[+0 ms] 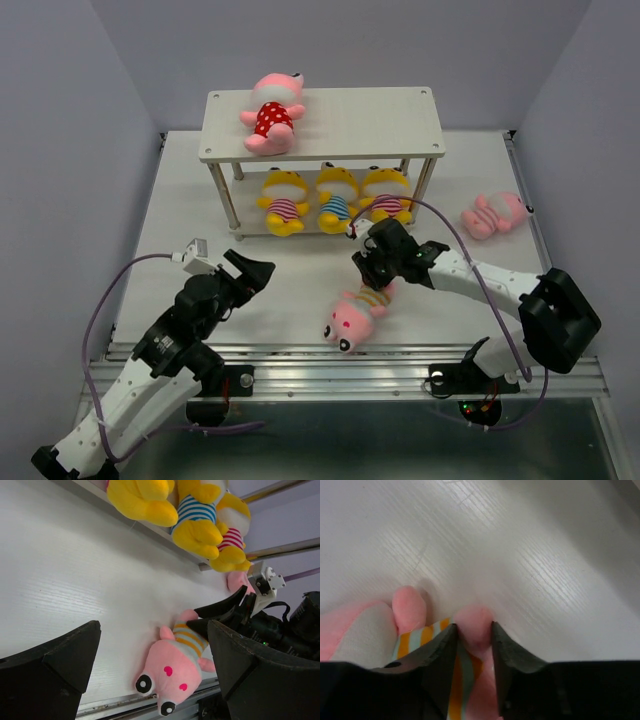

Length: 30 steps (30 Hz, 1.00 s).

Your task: Place and organize the stuffed toys onto the shelf

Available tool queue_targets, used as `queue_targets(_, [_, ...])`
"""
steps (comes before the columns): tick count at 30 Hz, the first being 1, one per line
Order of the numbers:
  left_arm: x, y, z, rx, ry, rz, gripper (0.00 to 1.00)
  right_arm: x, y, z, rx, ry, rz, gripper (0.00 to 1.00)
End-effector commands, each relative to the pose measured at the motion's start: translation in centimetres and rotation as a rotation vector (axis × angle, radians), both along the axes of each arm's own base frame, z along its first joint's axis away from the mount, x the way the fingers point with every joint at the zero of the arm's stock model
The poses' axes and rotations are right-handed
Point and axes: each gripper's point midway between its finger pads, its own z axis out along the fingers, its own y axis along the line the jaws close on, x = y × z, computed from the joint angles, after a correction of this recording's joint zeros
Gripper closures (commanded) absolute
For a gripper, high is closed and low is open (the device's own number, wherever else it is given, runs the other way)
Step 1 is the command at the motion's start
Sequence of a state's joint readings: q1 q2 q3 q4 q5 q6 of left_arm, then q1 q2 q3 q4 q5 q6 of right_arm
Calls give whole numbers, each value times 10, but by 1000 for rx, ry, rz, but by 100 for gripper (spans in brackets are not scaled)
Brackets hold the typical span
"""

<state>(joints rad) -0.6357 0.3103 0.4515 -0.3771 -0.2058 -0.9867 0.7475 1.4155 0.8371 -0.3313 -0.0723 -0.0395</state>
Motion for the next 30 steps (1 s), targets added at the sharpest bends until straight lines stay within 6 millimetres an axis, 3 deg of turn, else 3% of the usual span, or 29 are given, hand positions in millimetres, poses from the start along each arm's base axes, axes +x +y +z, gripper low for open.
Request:
queue_targets(1, [6,5,-1,24,20,49,1,10,21,20,79,-41,43,72])
queue_targets(2, [7,5,-1,23,22,50,1,9,21,20,83,-36,39,78])
queue_targets(3, [8,5,-2,25,21,51,1,9,21,21,89,-39,36,93])
queue_targets(4, [8,5,-3,29,23,51,1,9,21,25,98,-47,30,99])
queue_targets(8, [10,4,0,25,8,51,1,11,22,54,168,-102,0,99])
queue_targets(12, [11,5,3,25,1,59,1,2,26,95,293,-133,-13,99])
queue_targets(15, [12,7,6,36,-18,63,1,-21,33,139,421,-174,109,99])
queue_targets(20, [14,11,16,37,-53,75,1,-42,29,239,618,-370,202,99])
queue_targets(23, [14,10,20,29,-67,73,1,-40,25,286,685,-459,185,99])
queue_targets(24, [14,9,22,24,-74,68,1,-38,22,316,726,-511,162,99])
queue_targets(26, [15,7,24,18,-84,63,1,-30,17,346,775,-551,91,99])
queue_targets(27, [15,7,24,19,-86,59,1,-19,10,375,799,-607,18,99])
queue_targets(30, [16,4,24,23,-88,45,1,1,-2,417,854,-659,-135,99])
